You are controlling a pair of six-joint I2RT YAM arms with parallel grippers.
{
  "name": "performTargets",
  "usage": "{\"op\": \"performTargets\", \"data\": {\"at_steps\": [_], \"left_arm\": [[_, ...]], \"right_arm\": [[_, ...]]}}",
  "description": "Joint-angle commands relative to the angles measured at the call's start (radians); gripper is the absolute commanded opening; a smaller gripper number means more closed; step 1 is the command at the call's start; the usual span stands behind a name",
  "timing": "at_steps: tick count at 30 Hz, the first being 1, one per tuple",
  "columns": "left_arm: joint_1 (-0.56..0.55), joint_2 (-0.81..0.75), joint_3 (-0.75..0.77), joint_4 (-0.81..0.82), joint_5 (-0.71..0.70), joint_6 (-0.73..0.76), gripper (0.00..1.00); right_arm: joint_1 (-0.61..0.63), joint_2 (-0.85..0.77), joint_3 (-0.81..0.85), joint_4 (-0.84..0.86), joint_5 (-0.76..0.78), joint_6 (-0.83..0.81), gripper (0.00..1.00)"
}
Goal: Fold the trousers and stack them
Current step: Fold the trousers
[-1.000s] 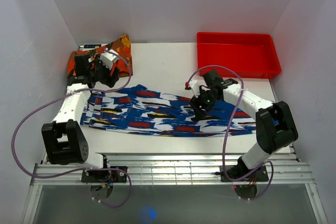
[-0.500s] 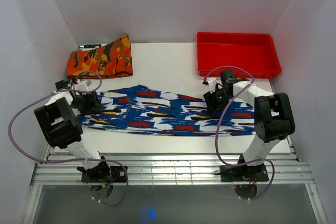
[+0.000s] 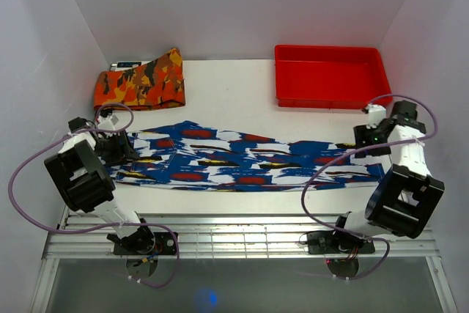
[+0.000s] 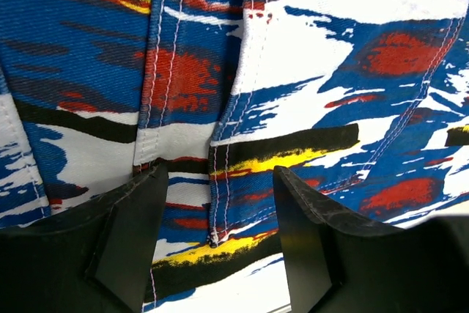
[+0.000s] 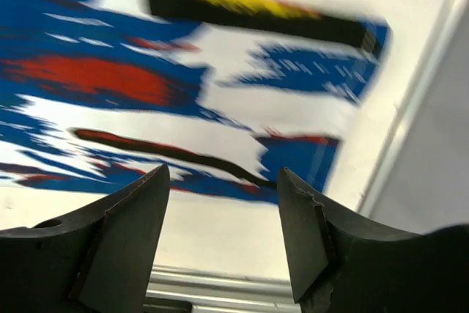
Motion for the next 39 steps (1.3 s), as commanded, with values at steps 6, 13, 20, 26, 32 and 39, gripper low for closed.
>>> {"op": "performTargets", "data": {"at_steps": [6, 13, 20, 26, 32, 39], "left_arm": [[0.01, -0.064, -0.002, -0.007, -0.005, 0.016, 0.72], [0.01, -0.09, 0.001, 0.001, -0.014, 0.028, 0.72], [0.01, -0.087, 0.009, -0.007, 0.012, 0.022, 0.72], [0.01, -0.104, -0.005, -0.005, 0.061, 0.045, 0.72], [0.008, -0.145, -0.044, -0.002, 0.127, 0.087, 0.78], [0.008, -0.21, -0.053, -0.033, 0.205, 0.146, 0.98]], "right_arm": [[-0.371, 0.204, 0.014, -0.032, -0.045, -0.156, 0.64], [-0.402, 0.305, -0.024, 0.036, -0.076, -0.122, 0.63], [-0.404, 0.353, -0.022, -0.042, -0.198, -0.134, 0.16], [-0.402, 0.22, 0.114, -0.252, -0.418, -0.165, 0.08], [-0.329, 0.1, 0.206, -0.389, -0.616, -0.182, 0.08], [0.083, -0.044, 0.062, -0.175, -0.732, 0.09, 0.08]]}}
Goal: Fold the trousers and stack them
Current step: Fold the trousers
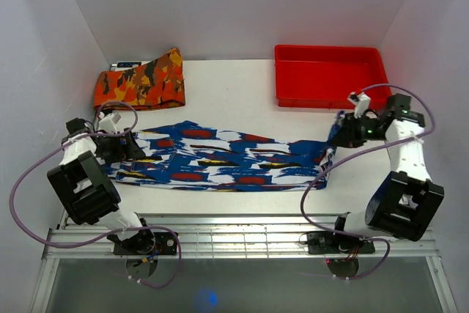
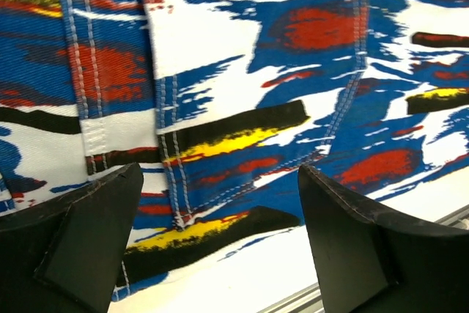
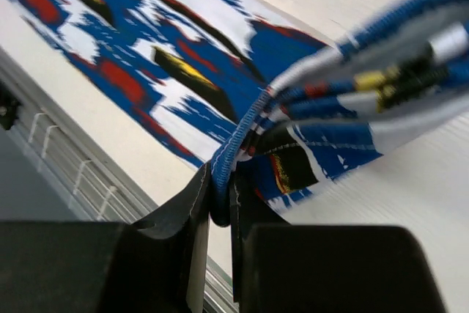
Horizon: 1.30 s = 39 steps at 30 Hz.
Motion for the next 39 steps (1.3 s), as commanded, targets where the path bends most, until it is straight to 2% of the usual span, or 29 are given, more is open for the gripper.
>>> {"op": "performTargets", "data": {"at_steps": [1, 6, 10, 14, 18, 23, 27, 32, 39], "left_arm": [[0.005, -0.106, -0.007, -0.019, 0.102, 0.046, 0.98], [0.001, -0.166, -0.033, -0.019, 0.125, 0.049, 0.98], [-0.001, -0.157, -0.054, -0.016, 0.116, 0.055, 0.98], [-0.001, -0.15, -0.074, 0.003, 0.125, 0.048, 0.98], [-0.006, -0.128, -0.079, 0.027, 0.112, -0.009, 0.98], [-0.006, -0.16, -0.093, 0.087, 0.105, -0.061, 0.98], [-0.009, -0.18, -0.106, 0.121, 0.098, -0.095, 0.98], [-0.01, -0.176, -0.108, 0.13, 0.088, -0.097, 0.98], [-0.01, -0.176, -0.109, 0.136, 0.095, -0.092, 0.98]], "right_arm": [[0.211, -0.069, -0.08, 0.181, -0.124, 0.22, 0.08], [0.554, -0.093, -0.137, 0.505, -0.095, 0.49, 0.08], [0.693, -0.013, -0.146, 0.703, -0.088, 0.697, 0.08], [0.814, 0.067, -0.166, 0.928, -0.015, 0.82, 0.08], [0.955, 0.156, -0.16, 1.057, 0.069, 0.909, 0.08], [1.075, 0.274, -0.106, 1.11, 0.141, 0.955, 0.08], [1.119, 0.344, -0.105, 1.148, 0.212, 1.013, 0.08], [1.142, 0.42, -0.072, 1.165, 0.229, 1.056, 0.08], [1.175, 0.435, -0.056, 1.239, 0.257, 1.104, 0.08]]}}
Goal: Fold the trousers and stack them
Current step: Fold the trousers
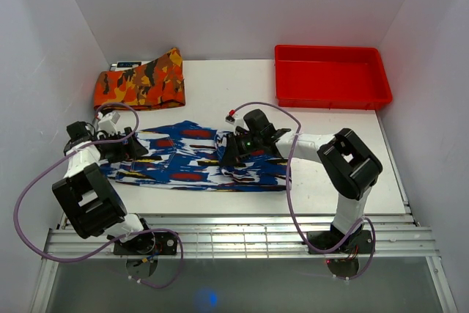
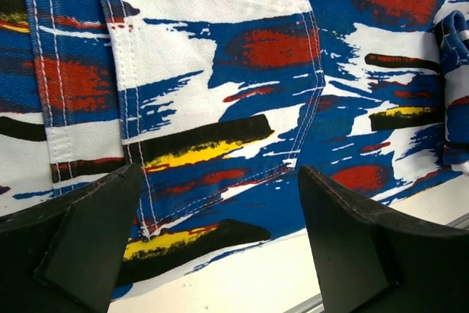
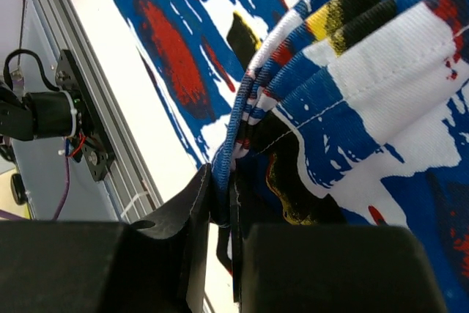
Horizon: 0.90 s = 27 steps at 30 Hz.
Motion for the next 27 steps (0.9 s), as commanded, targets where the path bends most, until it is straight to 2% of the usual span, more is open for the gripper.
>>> {"op": "performTargets", "data": {"at_steps": [1, 6, 8, 12, 13, 17, 19, 20, 23, 27], "left_arm": [[-0.003, -0.044, -0.007, 0.02, 0.016, -0.002, 0.98], [-0.004, -0.042, -0.007, 0.023, 0.016, 0.005, 0.98], [-0.003, -0.052, -0.007, 0.02, 0.03, 0.011, 0.98], [-0.003, -0.116, -0.005, 0.003, 0.14, 0.044, 0.98], [-0.004, -0.134, -0.007, 0.0, 0.165, 0.047, 0.98], [-0.068, -0.211, -0.004, -0.011, 0.268, 0.038, 0.98], [-0.136, -0.23, -0.002, -0.009, 0.245, 0.009, 0.98], [-0.21, -0.231, -0.004, 0.003, 0.236, -0.045, 0.98], [-0.338, -0.217, -0.033, 0.087, 0.216, -0.165, 0.97], [-0.463, -0.173, -0.06, 0.233, 0.145, -0.324, 0.88]], "right_arm": [[0.027, 0.002, 0.061, 0.108, 0.031, 0.041, 0.08], [0.07, 0.04, 0.099, 0.104, 0.069, 0.04, 0.08], [0.076, 0.073, 0.127, 0.066, 0.053, 0.024, 0.23], [0.079, 0.09, 0.164, 0.043, -0.013, -0.008, 0.43], [0.079, 0.079, 0.171, 0.034, -0.027, -0.043, 0.51], [0.071, -0.01, 0.197, -0.058, -0.099, -0.165, 0.64], [0.042, -0.079, 0.199, -0.122, -0.144, -0.222, 0.66], [0.003, -0.1, 0.202, -0.161, -0.162, -0.279, 0.69], [-0.094, -0.173, 0.204, -0.293, -0.175, -0.339, 0.71], [-0.344, -0.234, 0.178, -0.463, -0.178, -0.436, 0.7]]}}
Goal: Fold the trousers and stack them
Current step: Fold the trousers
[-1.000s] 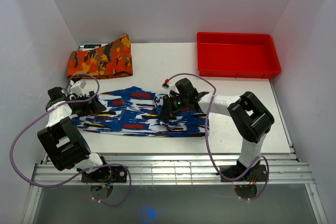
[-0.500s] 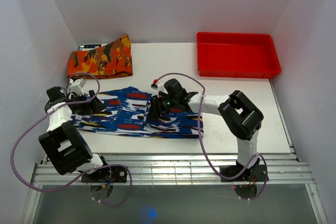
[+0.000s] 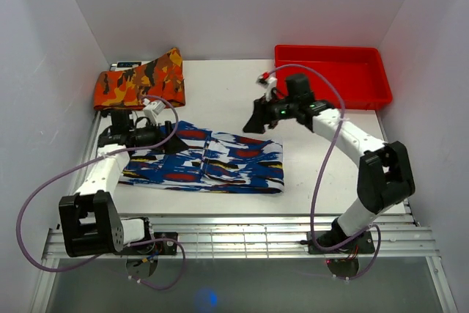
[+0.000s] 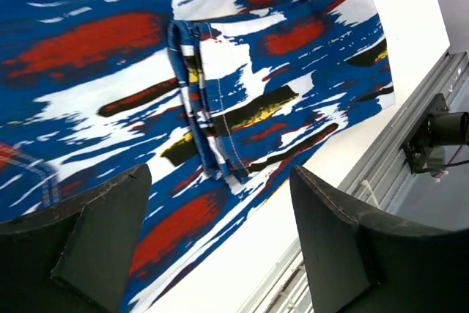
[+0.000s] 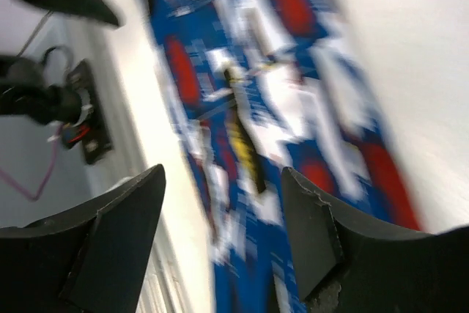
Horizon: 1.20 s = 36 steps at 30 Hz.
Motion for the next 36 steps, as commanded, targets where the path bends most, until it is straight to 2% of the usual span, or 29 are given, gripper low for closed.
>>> {"op": "performTargets", "data": {"at_steps": [1, 3, 4, 5, 9, 14, 17, 23, 31, 34, 36], "left_arm": [[-0.101, 0.034, -0.031, 0.149, -0.07, -0.21, 0.86], [-0.148, 0.086, -0.025, 0.203, -0.106, -0.24, 0.86], [-0.206, 0.106, -0.019, 0.22, -0.138, -0.274, 0.85], [-0.222, 0.15, -0.014, 0.253, -0.203, -0.291, 0.85], [-0.288, 0.269, 0.02, 0.289, -0.317, -0.338, 0.9], [-0.359, 0.355, 0.054, 0.301, -0.409, -0.378, 0.9], [-0.383, 0.386, 0.058, 0.312, -0.417, -0.384, 0.9], [-0.412, 0.413, 0.049, 0.341, -0.359, -0.418, 0.78], [-0.419, 0.426, 0.049, 0.367, -0.314, -0.444, 0.65], [-0.42, 0.419, 0.049, 0.376, -0.284, -0.453, 0.57], [-0.42, 0.415, 0.049, 0.377, -0.265, -0.457, 0.45]], "right_arm": [[-0.191, -0.048, -0.007, -0.244, -0.014, -0.191, 0.7], [-0.271, -0.056, -0.029, -0.29, 0.027, -0.25, 0.7], [-0.291, -0.054, -0.032, -0.307, 0.033, -0.31, 0.7], [-0.318, -0.048, -0.03, -0.336, 0.048, -0.334, 0.7], [-0.348, 0.028, -0.004, -0.384, 0.059, -0.446, 0.72], [-0.348, 0.133, 0.092, -0.466, -0.062, -0.587, 0.73], [-0.345, 0.185, 0.151, -0.503, -0.111, -0.655, 0.74], [-0.339, 0.317, 0.276, -0.667, -0.174, -0.795, 0.75], [-0.322, 0.386, 0.298, -0.782, -0.2, -0.925, 0.74], [-0.299, 0.401, 0.298, -0.85, -0.214, -0.977, 0.73], [-0.293, 0.398, 0.283, -0.856, -0.209, -0.988, 0.69]]}}
